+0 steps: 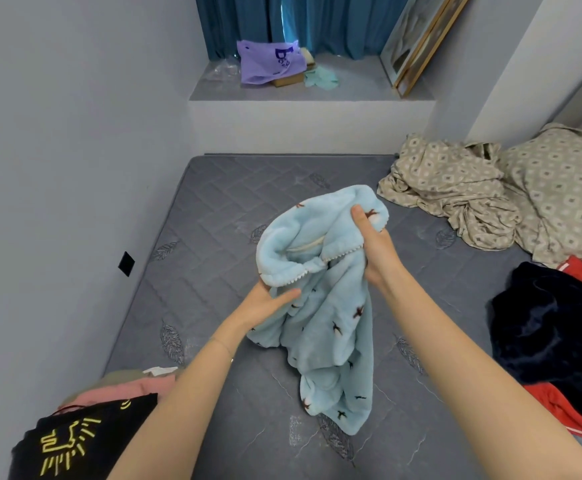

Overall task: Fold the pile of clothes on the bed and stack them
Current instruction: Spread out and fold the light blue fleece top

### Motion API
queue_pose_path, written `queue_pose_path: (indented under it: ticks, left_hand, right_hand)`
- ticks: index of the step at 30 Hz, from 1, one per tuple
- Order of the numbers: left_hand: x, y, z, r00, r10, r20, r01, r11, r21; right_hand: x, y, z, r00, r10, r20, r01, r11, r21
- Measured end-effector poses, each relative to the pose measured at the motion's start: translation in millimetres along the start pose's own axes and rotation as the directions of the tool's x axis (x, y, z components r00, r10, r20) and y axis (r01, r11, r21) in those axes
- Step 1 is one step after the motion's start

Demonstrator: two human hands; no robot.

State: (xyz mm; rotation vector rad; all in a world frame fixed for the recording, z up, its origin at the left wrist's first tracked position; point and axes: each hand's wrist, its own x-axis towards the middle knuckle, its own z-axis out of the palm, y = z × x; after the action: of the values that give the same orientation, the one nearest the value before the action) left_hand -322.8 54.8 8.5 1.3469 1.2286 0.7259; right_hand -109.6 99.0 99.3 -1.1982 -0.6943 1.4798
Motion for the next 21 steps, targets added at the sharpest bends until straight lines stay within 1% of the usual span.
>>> queue_pose_path:
  ticks: [2,3,5,8,10,12,14,15,17,19,21]
  left_hand:
    - [5.7,8.9,5.5,0.996,0.039,-0.081,-0.047,0.994,-0.102]
    - [7.9,12.2,7.2,0.994,0.039,-0.098,-0.052,0.989,-0.136]
    - [10.1,15.1,9.9,0.993,0.03,-0.117,-0.048,0.987,-0.156]
    - [12.2,10.6,12.7,0.991,0.006,-0.131,-0.028,0.986,-0.167]
    - [11.8,10.2,14.2,0.988,-0.018,-0.151,-0.006,0.988,-0.154]
    - [11.0,10.8,14.6,0.983,-0.033,-0.179,0.011,0.993,-0.121]
    - [9.5,12.4,14.4,0.98,-0.013,-0.198,0.003,0.999,-0.052]
    - [9.5,12.6,14.1,0.979,-0.005,-0.203,0.0,1.0,-0.025]
    - [10.0,13.9,12.9,0.974,0.007,-0.228,-0.012,1.0,-0.021]
    - [10.7,18.5,10.4,0.964,-0.015,-0.266,-0.008,0.996,-0.083]
    - [12.3,21.1,6.5,0.954,-0.022,-0.299,-0.014,0.993,-0.119]
  right_hand:
    - [1.3,-2.6,-3.0,1.0,0.005,-0.028,-0.005,1.0,0.019]
    - [2.2,-3.5,-5.6,0.999,0.02,-0.035,-0.018,0.999,0.042]
    - [4.7,-3.3,-10.0,0.996,0.081,-0.039,-0.077,0.992,0.1]
    - [9.0,-1.5,-13.6,0.972,0.203,-0.116,-0.187,0.972,0.14]
    - [12.0,0.9,-15.6,0.949,0.258,-0.183,-0.223,0.956,0.192]
    - [14.6,3.8,-17.4,0.92,0.28,-0.274,-0.221,0.948,0.228]
    - [16.8,8.4,-18.3,0.89,0.281,-0.36,-0.21,0.952,0.223]
    - [17.0,10.6,-18.0,0.882,0.279,-0.379,-0.213,0.955,0.207]
    - [16.5,15.1,-16.2,0.882,0.311,-0.353,-0.268,0.949,0.166]
    - [16.2,20.6,-14.4,0.89,0.366,-0.273,-0.335,0.93,0.153]
    - [13.8,26.0,-13.1,0.901,0.384,-0.203,-0.357,0.921,0.159]
